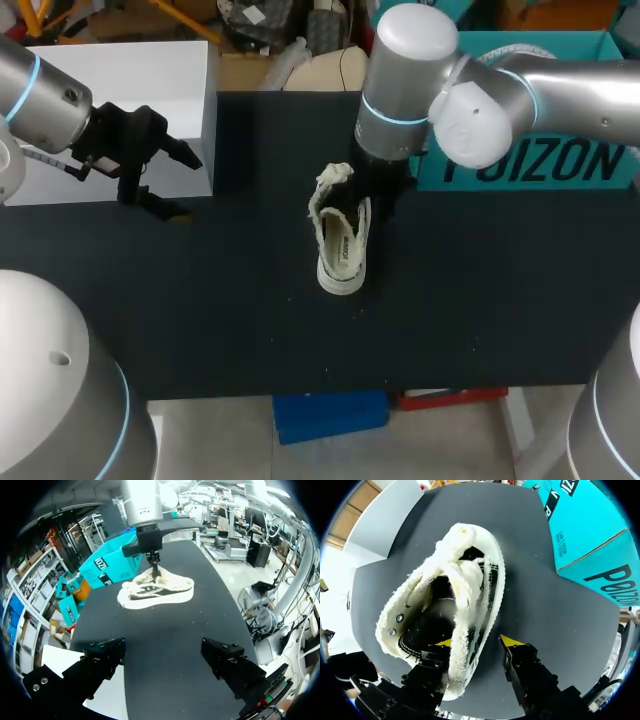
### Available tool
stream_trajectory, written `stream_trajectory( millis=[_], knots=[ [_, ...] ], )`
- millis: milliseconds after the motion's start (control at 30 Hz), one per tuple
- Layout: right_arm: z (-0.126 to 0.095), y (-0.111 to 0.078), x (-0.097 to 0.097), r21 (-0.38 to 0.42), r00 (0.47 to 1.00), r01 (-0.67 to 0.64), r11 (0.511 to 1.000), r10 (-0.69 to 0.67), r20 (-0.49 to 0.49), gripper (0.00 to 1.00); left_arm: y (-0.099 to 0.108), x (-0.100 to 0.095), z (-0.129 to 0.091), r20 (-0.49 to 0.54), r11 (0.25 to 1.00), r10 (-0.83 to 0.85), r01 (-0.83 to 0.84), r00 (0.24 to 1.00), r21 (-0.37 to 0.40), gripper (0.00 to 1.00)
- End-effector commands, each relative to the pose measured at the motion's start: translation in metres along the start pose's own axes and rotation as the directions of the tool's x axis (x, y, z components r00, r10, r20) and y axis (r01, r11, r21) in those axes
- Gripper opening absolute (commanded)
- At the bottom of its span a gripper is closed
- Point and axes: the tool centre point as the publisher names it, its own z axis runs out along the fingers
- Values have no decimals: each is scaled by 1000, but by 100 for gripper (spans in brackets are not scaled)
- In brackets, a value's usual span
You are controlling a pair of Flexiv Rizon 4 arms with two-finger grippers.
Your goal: Take the shoe out of the shoebox, open the shoe tongue, remove and reinsert the insole, then place the shoe into the shoebox
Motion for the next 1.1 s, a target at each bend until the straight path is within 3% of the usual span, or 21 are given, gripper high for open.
stream_trajectory(
  millis=[33,233,267,300,333,600,767,867,933,1000,1067,1100],
  knots=[
    [10,4,3,2,1000,-1,1000,1,11,44,1,1,2,4,1000,1,-1,1000,0,100],
    [17,1,-1,15,999,-13,1000,13,39,40,1,1,2,4,1000,1,-1,1000,0,100],
    [17,1,-1,18,999,-18,1000,17,49,32,1,1,2,4,1000,1,-1,1000,0,100],
    [17,0,-1,19,998,-20,1000,19,54,13,1,1,2,4,1000,1,-1,1000,0,100],
    [16,-1,-2,18,998,-23,1000,22,55,0,1,1,2,4,1000,1,-1,1000,0,100],
    [-8,-9,1,9,997,-37,999,36,66,0,1,1,2,4,1000,1,-1,1000,0,100],
    [-49,-19,2,-8,999,23,1000,-23,34,0,1,1,2,4,1000,1,-1,1000,0,100],
    [-85,-24,0,-3,985,162,987,-161,60,0,1,1,2,4,1000,1,-1,1000,0,100],
    [-116,-31,-9,24,948,296,955,-297,112,0,1,1,2,4,1000,1,-1,1000,0,100],
    [-152,-37,-18,2,891,437,900,-433,140,0,1,1,2,4,1000,1,-1,1000,0,100],
    [-189,-42,-24,4,769,626,780,-619,161,0,1,1,2,4,1000,1,-1,1000,0,100],
    [-207,-44,-27,52,683,712,700,-708,178,0,1,1,2,4,1000,1,-1,1000,0,100]
  ],
)
